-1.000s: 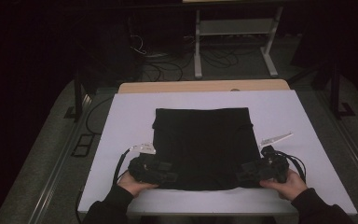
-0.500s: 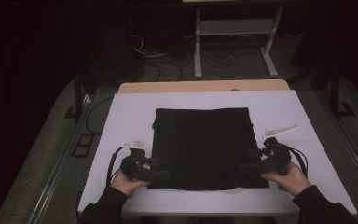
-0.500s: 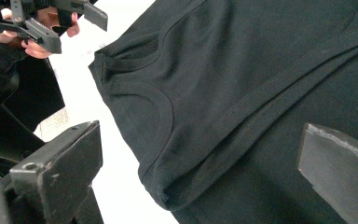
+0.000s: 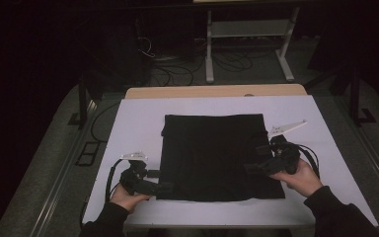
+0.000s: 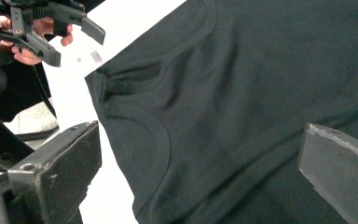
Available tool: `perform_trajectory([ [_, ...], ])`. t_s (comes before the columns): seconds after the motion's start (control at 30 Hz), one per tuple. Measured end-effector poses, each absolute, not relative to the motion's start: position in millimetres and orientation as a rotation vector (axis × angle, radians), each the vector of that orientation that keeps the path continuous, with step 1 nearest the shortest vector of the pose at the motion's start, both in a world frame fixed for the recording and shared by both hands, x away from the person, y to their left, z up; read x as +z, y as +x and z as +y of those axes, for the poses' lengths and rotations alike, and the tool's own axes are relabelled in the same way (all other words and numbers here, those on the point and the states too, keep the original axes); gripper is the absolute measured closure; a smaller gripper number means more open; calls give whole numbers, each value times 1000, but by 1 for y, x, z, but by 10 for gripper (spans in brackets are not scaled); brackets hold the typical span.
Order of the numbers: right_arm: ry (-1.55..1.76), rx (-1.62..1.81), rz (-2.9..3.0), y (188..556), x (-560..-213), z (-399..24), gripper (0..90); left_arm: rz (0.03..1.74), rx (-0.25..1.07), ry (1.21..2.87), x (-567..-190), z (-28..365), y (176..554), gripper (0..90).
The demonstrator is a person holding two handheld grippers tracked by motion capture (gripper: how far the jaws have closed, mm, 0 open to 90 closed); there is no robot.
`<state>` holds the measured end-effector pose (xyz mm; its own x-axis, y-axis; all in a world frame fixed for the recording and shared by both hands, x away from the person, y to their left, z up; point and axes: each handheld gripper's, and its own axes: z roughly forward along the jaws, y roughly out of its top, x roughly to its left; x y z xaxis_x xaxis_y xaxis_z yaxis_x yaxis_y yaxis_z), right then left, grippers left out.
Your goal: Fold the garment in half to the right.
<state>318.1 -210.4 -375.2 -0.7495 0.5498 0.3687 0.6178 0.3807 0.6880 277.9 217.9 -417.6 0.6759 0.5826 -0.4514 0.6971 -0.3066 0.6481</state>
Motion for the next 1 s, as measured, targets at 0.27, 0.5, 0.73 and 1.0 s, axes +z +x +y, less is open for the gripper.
perform_trajectory([
  [0.27, -1019, -1315, -2577, 338, -370, -187, 0, 1016, -163, 2017, -420, 221, 277, 92],
  [0.5, -975, -1295, -2611, 352, -365, -171, 0, 1038, -168, 2019, -422, 223, 275, 84],
  [0.73, -966, -1267, -2643, 365, -362, -162, 0, 1059, -169, 2009, -423, 226, 274, 80],
  [1.0, -942, -1254, -2679, 381, -356, -150, 0, 1089, -194, 1998, -424, 227, 272, 63],
])
